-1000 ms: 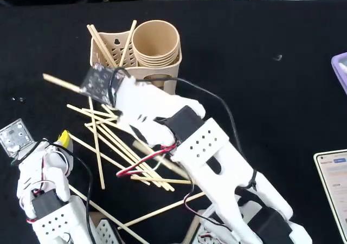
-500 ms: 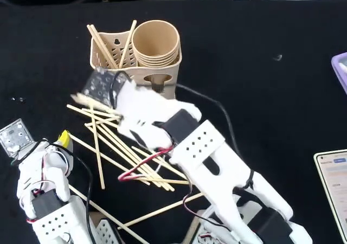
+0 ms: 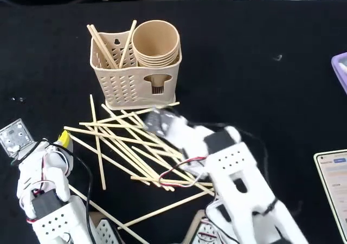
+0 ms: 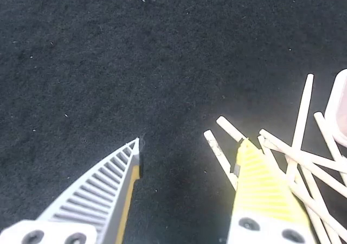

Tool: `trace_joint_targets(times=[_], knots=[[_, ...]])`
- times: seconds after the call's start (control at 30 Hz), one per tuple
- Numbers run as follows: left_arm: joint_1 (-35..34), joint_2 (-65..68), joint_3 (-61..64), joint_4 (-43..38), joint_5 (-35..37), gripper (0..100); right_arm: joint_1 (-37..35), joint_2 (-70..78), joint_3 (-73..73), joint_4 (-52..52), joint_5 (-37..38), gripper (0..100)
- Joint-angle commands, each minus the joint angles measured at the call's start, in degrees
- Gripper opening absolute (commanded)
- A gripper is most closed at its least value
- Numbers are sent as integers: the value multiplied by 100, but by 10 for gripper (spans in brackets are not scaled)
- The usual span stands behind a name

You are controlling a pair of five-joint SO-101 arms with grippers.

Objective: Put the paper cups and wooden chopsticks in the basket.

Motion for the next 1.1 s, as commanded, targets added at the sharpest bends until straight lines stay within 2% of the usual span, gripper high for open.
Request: trace_joint_targets(times=[0.0, 0.13, 0.27, 0.37, 0.47, 0.6, 0.7, 0.9, 1.07], knots=[[22, -35, -57, -132, -9, 284, 1327, -277, 470, -378, 958, 11], [22, -35, -57, -132, -9, 284, 2585, -277, 725, -932, 1705, 11], [22, -35, -57, -132, -9, 284, 2831, -303, 936, -1380, 1723, 11], [22, -35, -57, -132, -9, 284, 2567, -312, 813, -1459, 1644, 11], [22, -35, -57, -132, -9, 284, 2171, -312, 505, -1459, 1116, 11], [22, -35, -57, -132, -9, 284, 1284, -268, 163, -1512, 607, 11], [22, -35, -57, -132, -9, 284, 659, -259, 215, -2163, 211, 11], [4, -35, -57, -132, -9, 284, 642, -154, 1349, -4809, 114, 11], [4, -35, -57, -132, -9, 284, 686, 576, 1297, -5116, 105, 11]])
